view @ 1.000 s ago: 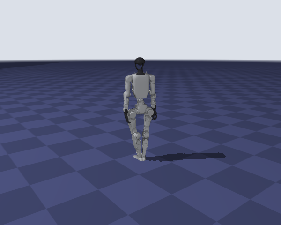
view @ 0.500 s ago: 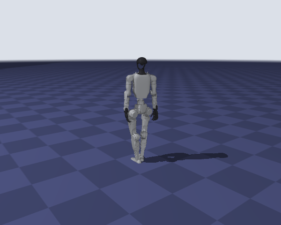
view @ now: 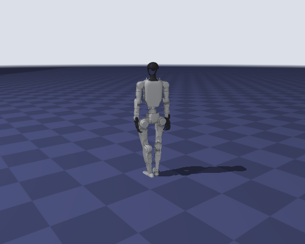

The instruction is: In place motions

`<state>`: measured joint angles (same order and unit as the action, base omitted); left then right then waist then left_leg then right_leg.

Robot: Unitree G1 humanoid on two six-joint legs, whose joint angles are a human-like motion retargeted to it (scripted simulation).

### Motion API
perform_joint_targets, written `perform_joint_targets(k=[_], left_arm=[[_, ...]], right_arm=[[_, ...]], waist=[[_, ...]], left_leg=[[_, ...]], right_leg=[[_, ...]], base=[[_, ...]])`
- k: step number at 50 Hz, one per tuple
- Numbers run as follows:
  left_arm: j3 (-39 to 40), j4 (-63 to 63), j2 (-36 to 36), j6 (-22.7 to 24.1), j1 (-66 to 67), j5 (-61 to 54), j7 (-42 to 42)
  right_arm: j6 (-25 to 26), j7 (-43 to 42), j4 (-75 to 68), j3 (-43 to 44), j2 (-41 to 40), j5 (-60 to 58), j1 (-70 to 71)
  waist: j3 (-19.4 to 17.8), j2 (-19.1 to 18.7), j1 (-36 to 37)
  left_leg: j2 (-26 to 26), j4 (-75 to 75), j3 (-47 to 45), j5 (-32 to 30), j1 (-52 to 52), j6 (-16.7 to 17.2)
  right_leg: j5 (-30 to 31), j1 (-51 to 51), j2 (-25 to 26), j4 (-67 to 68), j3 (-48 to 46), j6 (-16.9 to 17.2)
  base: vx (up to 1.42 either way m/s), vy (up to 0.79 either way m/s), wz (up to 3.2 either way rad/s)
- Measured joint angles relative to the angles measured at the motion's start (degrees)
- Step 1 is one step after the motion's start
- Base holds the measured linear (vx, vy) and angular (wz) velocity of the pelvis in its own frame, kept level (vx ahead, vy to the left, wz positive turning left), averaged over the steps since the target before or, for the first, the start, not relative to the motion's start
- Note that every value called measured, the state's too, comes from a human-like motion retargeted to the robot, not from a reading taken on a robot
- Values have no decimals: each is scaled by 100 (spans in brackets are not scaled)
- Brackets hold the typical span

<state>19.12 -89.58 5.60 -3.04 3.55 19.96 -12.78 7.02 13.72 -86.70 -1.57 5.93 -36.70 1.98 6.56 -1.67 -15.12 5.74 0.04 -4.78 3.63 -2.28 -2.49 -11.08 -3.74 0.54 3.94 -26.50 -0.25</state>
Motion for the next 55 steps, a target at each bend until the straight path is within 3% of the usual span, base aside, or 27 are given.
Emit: perform_joint_targets(k=[7,55], left_arm=[[53,-43,2,73,37,-122,12],[-10,-52,-19,-3,-36,-33,11]], right_arm=[[34,-15,-97,81,59,89,-39],[19,-15,-17,-7,54,-76,1]], waist=[[45,17,332],[104,21,41]], left_leg=[[-84,-24,-408,50,21,2],[24,-15,-237,-67,-154,-58]], right_leg=[[35,-33,58,40,379,18],[412,-108,95,-117,177,-145]], base=[[0,-3,-50],[0,0,3]])
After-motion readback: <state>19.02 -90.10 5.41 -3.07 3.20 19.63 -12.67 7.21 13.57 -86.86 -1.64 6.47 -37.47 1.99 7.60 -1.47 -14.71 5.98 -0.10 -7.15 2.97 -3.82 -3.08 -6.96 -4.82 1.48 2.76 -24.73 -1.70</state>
